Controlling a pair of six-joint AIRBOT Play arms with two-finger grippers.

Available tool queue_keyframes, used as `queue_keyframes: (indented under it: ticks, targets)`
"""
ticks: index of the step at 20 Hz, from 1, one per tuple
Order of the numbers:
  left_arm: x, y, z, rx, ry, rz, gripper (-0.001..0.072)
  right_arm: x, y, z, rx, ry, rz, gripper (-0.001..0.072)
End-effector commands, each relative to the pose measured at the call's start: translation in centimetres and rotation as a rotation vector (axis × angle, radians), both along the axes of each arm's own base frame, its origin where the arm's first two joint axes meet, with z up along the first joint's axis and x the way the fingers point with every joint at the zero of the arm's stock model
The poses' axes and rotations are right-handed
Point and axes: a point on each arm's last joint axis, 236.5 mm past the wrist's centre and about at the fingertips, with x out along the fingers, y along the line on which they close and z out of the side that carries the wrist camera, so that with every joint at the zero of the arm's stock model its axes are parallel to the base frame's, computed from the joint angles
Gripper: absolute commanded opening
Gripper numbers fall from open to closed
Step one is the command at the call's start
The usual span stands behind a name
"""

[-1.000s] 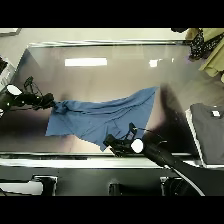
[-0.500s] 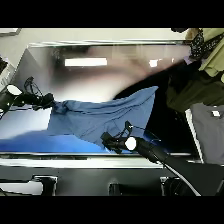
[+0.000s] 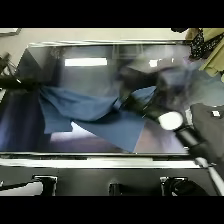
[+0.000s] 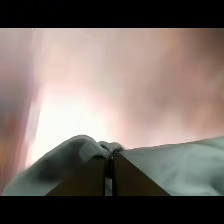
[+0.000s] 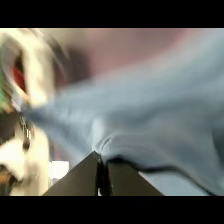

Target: Fold the clothes and pants, and hang the long-sleeved shirts on hangers.

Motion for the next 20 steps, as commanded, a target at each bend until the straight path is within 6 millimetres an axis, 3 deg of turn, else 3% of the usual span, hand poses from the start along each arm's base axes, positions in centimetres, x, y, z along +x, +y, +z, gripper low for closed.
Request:
queue_keyframes:
  ticks: [1,3,5,6,8,11,14,17,18,20]
  targets:
    - [-1.0,-0.2,14.1,0.076,-0.298,-0.006,0.0016,1.1,-6.8,14.2,-0.18,-0.418,-0.024,0.0032]
    - [-3.7,-0.8,23.1,0.125,-0.496,-0.005,0.0016,-1.1,-8.5,22.5,-0.244,-0.612,-0.021,0.0033]
    - [-8.0,-1.9,30.9,0.171,-0.68,-0.005,0.0016,-4.7,-9.3,29.2,-0.32,-0.766,-0.014,0.0033]
    - [-10.5,-2.5,34.3,0.192,-0.764,-0.005,0.0016,-6.9,-9.7,32.0,-0.361,-0.838,-0.017,0.0032]
    - [-15.3,-3.7,38.6,0.22,-0.882,-0.003,0.0016,-10.8,-10.7,36.4,-0.4,-0.937,-0.053,0.0032]
    - [-21.0,-4.3,41.1,0.24,-0.952,0.039,0.0016,-15.4,-12.8,40.5,-0.437,-1.029,-0.146,0.0032]
    - [-24.1,-3.4,42.0,0.25,-0.971,0.12,0.0016,-17.6,-14.5,42.1,-0.432,-1.048,-0.222,0.0033]
    - [-23.2,-3.0,41.2,0.197,-0.934,0.152,0.0016,-15.6,-16.3,40.2,-0.465,-0.928,-0.283,0.0033]
    - [-22.0,-2.7,40.1,0.173,-0.895,0.158,0.0016,-14.0,-16.8,38.9,-0.49,-0.865,-0.294,0.0033]
    - [-18.4,-2.4,35.7,0.131,-0.751,0.141,0.0016,-9.5,-17.6,34.9,-0.556,-0.706,-0.295,0.0033]
